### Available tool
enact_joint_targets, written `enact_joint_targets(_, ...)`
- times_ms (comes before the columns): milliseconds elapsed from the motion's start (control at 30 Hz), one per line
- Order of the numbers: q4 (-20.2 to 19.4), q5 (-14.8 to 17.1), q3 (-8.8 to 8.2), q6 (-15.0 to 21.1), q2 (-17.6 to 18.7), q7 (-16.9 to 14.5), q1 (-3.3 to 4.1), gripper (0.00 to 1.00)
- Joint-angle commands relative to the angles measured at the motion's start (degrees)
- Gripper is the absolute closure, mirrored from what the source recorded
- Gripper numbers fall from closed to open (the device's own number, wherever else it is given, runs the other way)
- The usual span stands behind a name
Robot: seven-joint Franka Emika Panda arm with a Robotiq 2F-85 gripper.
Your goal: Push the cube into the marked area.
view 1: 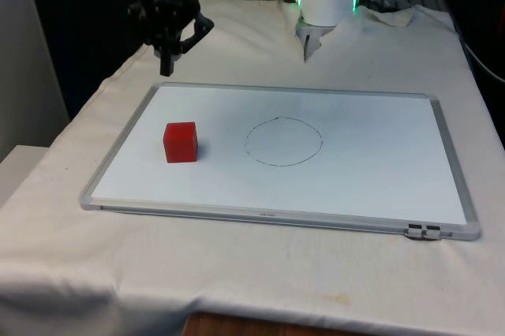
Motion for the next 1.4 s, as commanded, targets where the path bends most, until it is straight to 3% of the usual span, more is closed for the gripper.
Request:
enact_joint_targets(0,0.74,0.57,0.4,-0.17,0.63,-0.63,-0.74,1.0)
enact_joint_targets(233,2.86,3.21,-1.26,0.86,4.3,-2.52,-1.43,1.0)
enact_joint_targets(267,2.41,2.81,-1.66,0.69,3.9,-2.06,-0.74,1.0)
enact_joint_targets(300,3.09,3.61,-1.38,1.03,4.81,-2.75,-1.55,1.0)
enact_joint_targets(533,4.41,7.05,-2.64,3.15,8.65,-4.64,-2.23,1.0)
enact_joint_targets(567,3.84,6.65,-3.21,2.92,8.25,-4.3,-1.49,1.0)
enact_joint_targets(600,4.58,7.51,-2.75,3.44,9.17,-4.81,-2.35,1.0)
enact_joint_targets(767,5.56,9.74,-3.32,4.81,11.69,-5.67,-2.75,1.0)
enact_joint_targets(800,5.33,10.03,-3.9,4.98,11.97,-5.56,-2.23,1.0)
enact_joint_targets(833,6.02,10.66,-3.44,5.5,12.83,-5.9,-2.98,1.0)
enact_joint_targets(933,6.65,11.92,-3.67,6.25,14.5,-5.96,-3.15,1.0)
enact_joint_targets(1067,7.56,13.75,-3.84,7.33,17.13,-5.79,-3.15,1.0)
enact_joint_targets(1100,7.22,13.69,-4.3,7.16,17.02,-5.73,-2.69,1.0)
enact_joint_targets(1133,7.73,14.04,-3.9,7.33,17.53,-5.79,-3.09,1.0)
enact_joint_targets(1367,8.19,15.7,-3.78,7.85,20.28,-4.7,-2.18,1.0)
